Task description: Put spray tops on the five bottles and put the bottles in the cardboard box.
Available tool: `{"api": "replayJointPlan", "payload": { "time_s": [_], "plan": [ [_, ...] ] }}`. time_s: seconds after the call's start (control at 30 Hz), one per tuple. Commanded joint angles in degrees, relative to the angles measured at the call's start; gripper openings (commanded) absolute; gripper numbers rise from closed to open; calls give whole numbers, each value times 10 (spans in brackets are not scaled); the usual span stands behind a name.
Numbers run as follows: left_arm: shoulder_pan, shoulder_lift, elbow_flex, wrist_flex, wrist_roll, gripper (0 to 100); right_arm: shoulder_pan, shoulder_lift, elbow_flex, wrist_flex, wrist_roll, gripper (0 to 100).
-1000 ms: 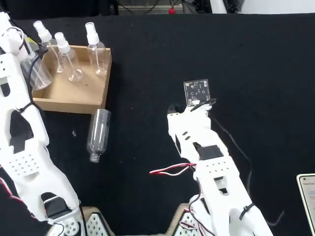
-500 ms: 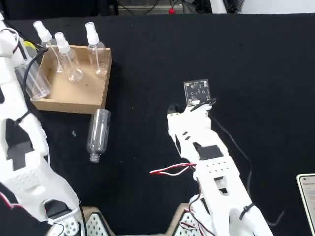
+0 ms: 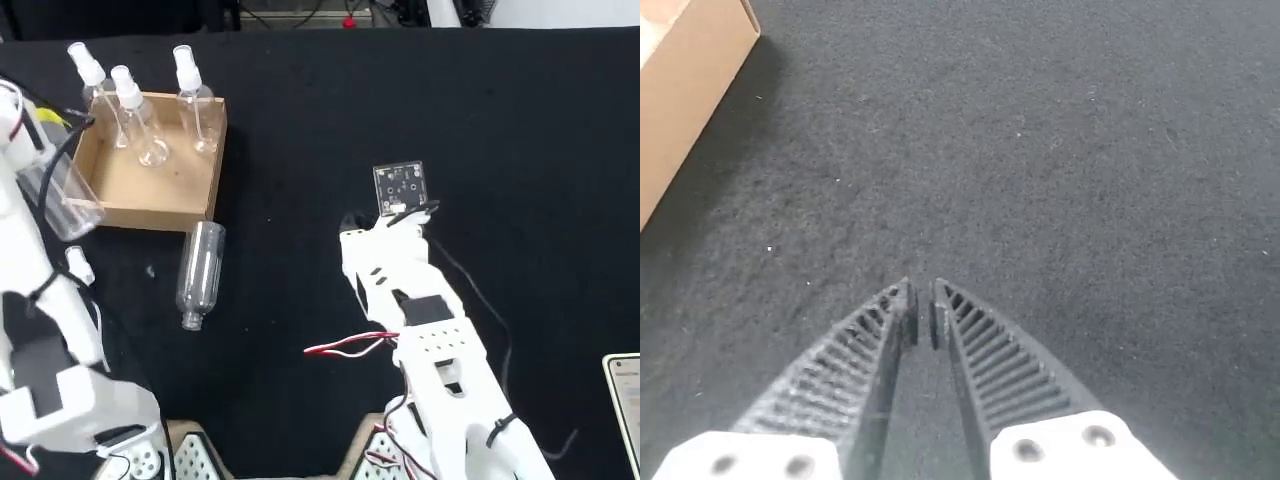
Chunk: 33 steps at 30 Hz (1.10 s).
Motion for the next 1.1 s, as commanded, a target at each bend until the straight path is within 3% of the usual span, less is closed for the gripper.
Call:
{"api": "replayJointPlan", "payload": {
  "time_s": [0.0, 0.13, 0.3, 0.6, 0.77, 0.87, 1.07],
  "plan": [
    [-4, -114, 80, -38, 16, 160, 11, 0, -2, -13, -2, 31],
    [-4, -200, 214, -152, 11, 160, 11, 0, -2, -12, -2, 31],
    [-3, -273, 399, -369, 11, 160, 11, 0, -3, -12, -2, 31],
    [-1, -283, 635, -716, 11, 160, 11, 0, -4, -12, -2, 31],
    [23, -269, 742, -903, -107, 160, 11, -1, -5, -12, -2, 31],
    [42, -240, 782, -985, -156, 159, 11, -1, -5, -12, -2, 31],
    [44, -159, 788, -1066, -156, 155, 11, -1, -5, -12, -2, 31]
  ]
}}
